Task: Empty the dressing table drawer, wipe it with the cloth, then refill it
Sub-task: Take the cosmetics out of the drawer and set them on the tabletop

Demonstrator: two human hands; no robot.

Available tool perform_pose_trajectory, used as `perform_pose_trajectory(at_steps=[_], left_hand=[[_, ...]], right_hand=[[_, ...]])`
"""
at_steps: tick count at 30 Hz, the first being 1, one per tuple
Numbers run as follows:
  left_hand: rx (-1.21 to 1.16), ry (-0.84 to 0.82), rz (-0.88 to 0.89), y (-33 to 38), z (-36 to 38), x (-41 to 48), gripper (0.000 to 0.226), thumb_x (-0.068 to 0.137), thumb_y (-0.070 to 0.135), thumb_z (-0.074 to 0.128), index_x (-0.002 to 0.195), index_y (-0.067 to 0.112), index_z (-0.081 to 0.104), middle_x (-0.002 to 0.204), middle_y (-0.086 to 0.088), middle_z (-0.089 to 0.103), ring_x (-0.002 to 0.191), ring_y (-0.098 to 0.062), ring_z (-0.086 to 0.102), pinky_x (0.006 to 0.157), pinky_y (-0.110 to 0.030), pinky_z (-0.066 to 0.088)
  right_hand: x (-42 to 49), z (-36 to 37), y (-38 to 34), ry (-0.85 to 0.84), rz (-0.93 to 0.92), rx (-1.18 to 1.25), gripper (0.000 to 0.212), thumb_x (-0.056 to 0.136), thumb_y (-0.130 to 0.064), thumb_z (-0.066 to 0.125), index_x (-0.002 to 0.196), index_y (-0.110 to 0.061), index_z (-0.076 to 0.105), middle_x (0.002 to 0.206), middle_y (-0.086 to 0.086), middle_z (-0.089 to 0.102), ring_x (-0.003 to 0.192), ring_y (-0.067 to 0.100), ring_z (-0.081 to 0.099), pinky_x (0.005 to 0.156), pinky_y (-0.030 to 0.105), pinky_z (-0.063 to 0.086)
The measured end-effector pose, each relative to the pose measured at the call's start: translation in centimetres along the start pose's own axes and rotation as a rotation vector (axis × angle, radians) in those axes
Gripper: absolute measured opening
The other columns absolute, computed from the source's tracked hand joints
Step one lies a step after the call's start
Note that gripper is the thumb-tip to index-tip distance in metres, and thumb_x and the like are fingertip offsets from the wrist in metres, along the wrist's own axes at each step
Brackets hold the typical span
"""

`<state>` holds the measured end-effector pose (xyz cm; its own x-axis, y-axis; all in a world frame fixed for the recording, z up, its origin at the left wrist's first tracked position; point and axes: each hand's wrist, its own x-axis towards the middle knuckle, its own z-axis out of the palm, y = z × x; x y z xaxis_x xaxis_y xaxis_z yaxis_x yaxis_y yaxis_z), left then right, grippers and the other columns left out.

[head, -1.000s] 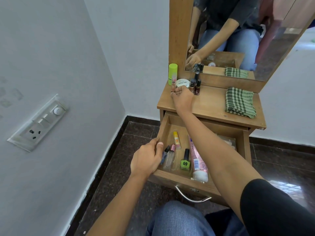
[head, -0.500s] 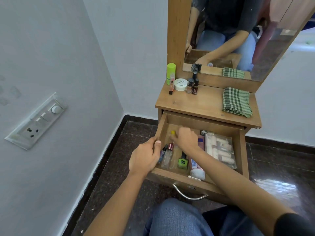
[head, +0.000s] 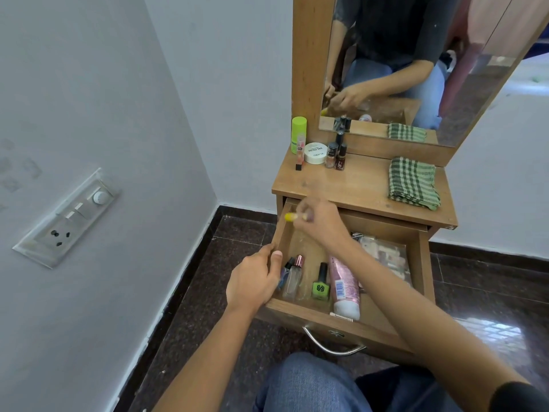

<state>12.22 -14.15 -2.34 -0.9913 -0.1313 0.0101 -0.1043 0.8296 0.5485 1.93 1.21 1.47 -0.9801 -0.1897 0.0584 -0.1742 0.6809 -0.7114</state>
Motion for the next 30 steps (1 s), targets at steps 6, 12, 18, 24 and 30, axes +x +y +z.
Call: perform_pose_trajectory(at_steps=[6, 12, 18, 24, 30], left_hand=[[-0.023, -0.002, -0.009, 0.1, -0.1, -0.1, 0.047, 0.101, 0.049, 0.028, 0.136, 0.03, 0.053, 0.097, 0.004, 0.071, 0.085, -0.015, 0.065, 0.065, -0.027, 0.039], [-0.021, -0.014, -0.009, 0.2, -0.2, -0.1, 0.047, 0.101, 0.05, 0.028, 0.138, 0.031, 0.051, 0.101, 0.003, 0.072, 0.09, -0.016, 0.066, 0.068, -0.028, 0.043], [-0.017, -0.013, -0.009, 0.1, -0.2, 0.0, 0.047, 0.101, 0.049, 0.028, 0.137, 0.031, 0.052, 0.105, 0.003, 0.071, 0.092, -0.017, 0.066, 0.069, -0.027, 0.044], [-0.01, -0.007, -0.005, 0.1, -0.1, 0.0, 0.048, 0.101, 0.05, 0.028, 0.137, 0.03, 0.052, 0.108, 0.004, 0.071, 0.093, -0.015, 0.066, 0.068, -0.026, 0.042], [-0.006, -0.004, -0.002, 0.0, -0.1, 0.0, 0.048, 0.101, 0.05, 0.027, 0.137, 0.03, 0.052, 0.106, 0.003, 0.071, 0.091, -0.016, 0.066, 0.067, -0.026, 0.041]], right_hand=[[5.2, -3.6, -4.1, 0.184, -0.089, 0.162, 0.017, 0.075, 0.004, 0.057, 0.074, -0.012, 0.052, 0.075, -0.001, 0.057, 0.068, 0.007, 0.049, 0.061, 0.008, 0.038], [9.0, -1.1, -2.4, 0.187, 0.022, 0.105, 0.022, 0.078, 0.0, 0.056, 0.07, -0.018, 0.046, 0.074, -0.001, 0.057, 0.066, 0.012, 0.049, 0.056, 0.018, 0.036], [8.2, 1.2, -0.8, 0.295, 0.028, 0.278, 0.014, 0.074, -0.003, 0.068, 0.085, -0.007, 0.061, 0.074, 0.003, 0.06, 0.066, 0.013, 0.053, 0.058, 0.014, 0.043], [8.5, 1.8, -0.6, 0.407, 0.081, 0.279, 0.016, 0.078, -0.005, 0.069, 0.092, -0.003, 0.062, 0.087, 0.014, 0.064, 0.084, 0.03, 0.059, 0.075, 0.042, 0.051], [9.1, 2.0, -0.6, 0.474, 0.125, 0.306, 0.02, 0.075, -0.009, 0.075, 0.087, -0.011, 0.059, 0.081, 0.005, 0.062, 0.072, 0.016, 0.057, 0.071, 0.036, 0.053]])
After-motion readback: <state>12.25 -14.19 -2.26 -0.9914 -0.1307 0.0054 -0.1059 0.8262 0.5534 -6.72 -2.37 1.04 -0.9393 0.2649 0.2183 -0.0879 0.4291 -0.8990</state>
